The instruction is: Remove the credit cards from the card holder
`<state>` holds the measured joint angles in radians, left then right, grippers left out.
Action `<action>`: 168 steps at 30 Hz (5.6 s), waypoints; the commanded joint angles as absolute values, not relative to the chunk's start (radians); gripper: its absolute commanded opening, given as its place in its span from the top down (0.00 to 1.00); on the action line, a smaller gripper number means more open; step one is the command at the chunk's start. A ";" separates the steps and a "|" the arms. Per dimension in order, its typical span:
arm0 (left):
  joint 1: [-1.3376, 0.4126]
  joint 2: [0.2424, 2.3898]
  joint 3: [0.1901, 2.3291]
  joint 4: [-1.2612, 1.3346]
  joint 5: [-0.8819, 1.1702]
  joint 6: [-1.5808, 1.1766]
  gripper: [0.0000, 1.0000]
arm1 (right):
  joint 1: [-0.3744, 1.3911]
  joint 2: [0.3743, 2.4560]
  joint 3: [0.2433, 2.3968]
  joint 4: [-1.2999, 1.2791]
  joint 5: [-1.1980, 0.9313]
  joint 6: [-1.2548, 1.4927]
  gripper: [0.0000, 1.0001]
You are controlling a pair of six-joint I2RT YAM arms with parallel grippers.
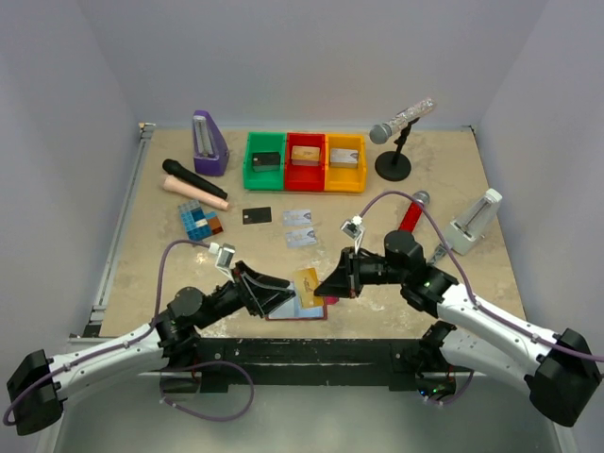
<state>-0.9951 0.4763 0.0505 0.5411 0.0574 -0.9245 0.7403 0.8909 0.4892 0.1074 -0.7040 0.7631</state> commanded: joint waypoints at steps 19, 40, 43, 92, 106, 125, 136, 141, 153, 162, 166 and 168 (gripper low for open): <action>-0.992 0.624 0.003 0.894 0.222 -0.923 0.79 | 0.805 0.942 0.514 0.316 -0.739 0.871 1.00; -0.999 0.773 0.279 0.471 0.759 -0.873 1.00 | 0.765 0.862 1.106 -0.813 -0.701 0.223 0.21; -1.011 0.787 0.363 0.298 0.781 -0.796 1.00 | 0.770 0.911 1.152 -0.887 -0.735 0.175 0.30; -1.020 0.873 0.589 0.086 0.782 -0.672 1.00 | 0.956 1.066 1.029 -0.641 -0.746 0.288 0.70; -1.019 0.838 0.583 0.012 0.713 -0.621 0.62 | 0.951 1.031 1.023 -0.629 -0.796 0.308 1.00; -0.871 0.370 0.520 -0.371 0.088 -0.690 0.22 | 0.354 1.287 0.975 -0.357 -0.377 0.577 1.00; -0.871 0.229 0.457 -0.511 -0.037 -0.746 0.23 | 0.301 1.627 1.167 -0.242 -0.319 0.704 1.00; -0.871 0.203 0.442 -0.526 -0.037 -0.739 0.23 | 0.295 1.753 1.247 -0.262 -0.341 0.701 1.00; -0.871 0.285 0.431 -0.468 -0.012 -0.726 0.23 | 0.291 1.844 1.322 -0.328 -0.319 0.664 1.00; -0.871 0.296 0.420 -0.454 -0.005 -0.726 0.23 | 0.287 1.852 1.309 -0.351 -0.299 0.627 1.00; -0.871 0.302 0.419 -0.451 -0.005 -0.726 0.23 | 0.285 1.847 1.302 -0.353 -0.301 0.624 0.98; -0.871 0.305 0.417 -0.449 -0.005 -0.727 0.23 | 0.284 1.844 1.305 -0.357 -0.302 0.623 0.94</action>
